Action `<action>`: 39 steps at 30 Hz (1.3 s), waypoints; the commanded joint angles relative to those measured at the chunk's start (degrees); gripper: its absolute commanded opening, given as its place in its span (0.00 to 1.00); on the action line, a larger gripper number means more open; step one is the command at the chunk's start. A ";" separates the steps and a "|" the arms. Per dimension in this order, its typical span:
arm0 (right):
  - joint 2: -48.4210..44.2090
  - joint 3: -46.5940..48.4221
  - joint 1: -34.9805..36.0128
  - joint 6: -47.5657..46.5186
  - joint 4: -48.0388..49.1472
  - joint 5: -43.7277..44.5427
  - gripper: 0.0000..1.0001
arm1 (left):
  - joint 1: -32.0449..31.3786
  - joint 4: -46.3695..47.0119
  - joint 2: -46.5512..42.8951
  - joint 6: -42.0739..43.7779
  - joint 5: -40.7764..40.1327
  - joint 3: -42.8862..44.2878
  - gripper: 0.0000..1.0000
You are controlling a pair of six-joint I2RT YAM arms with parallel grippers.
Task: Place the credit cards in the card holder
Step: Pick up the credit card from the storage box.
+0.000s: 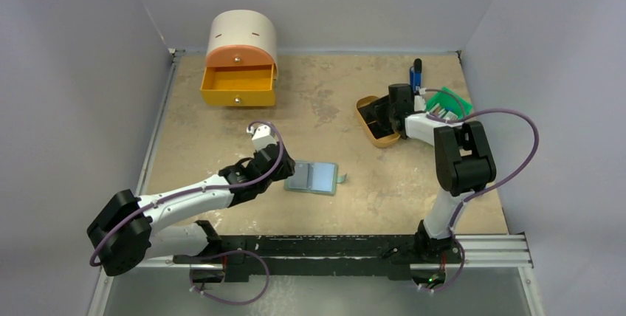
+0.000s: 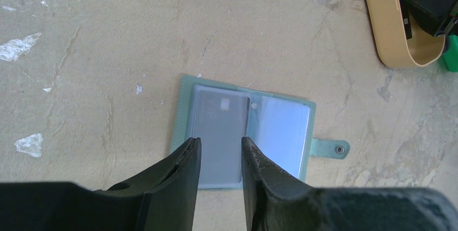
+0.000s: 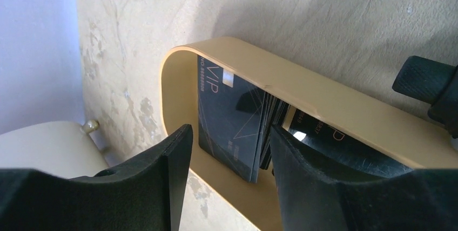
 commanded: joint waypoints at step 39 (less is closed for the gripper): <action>-5.19 -8.51 -0.77 -4.36 4.96 -1.28 0.10 | 0.27 0.51 1.21 -1.68 -1.47 -0.19 0.31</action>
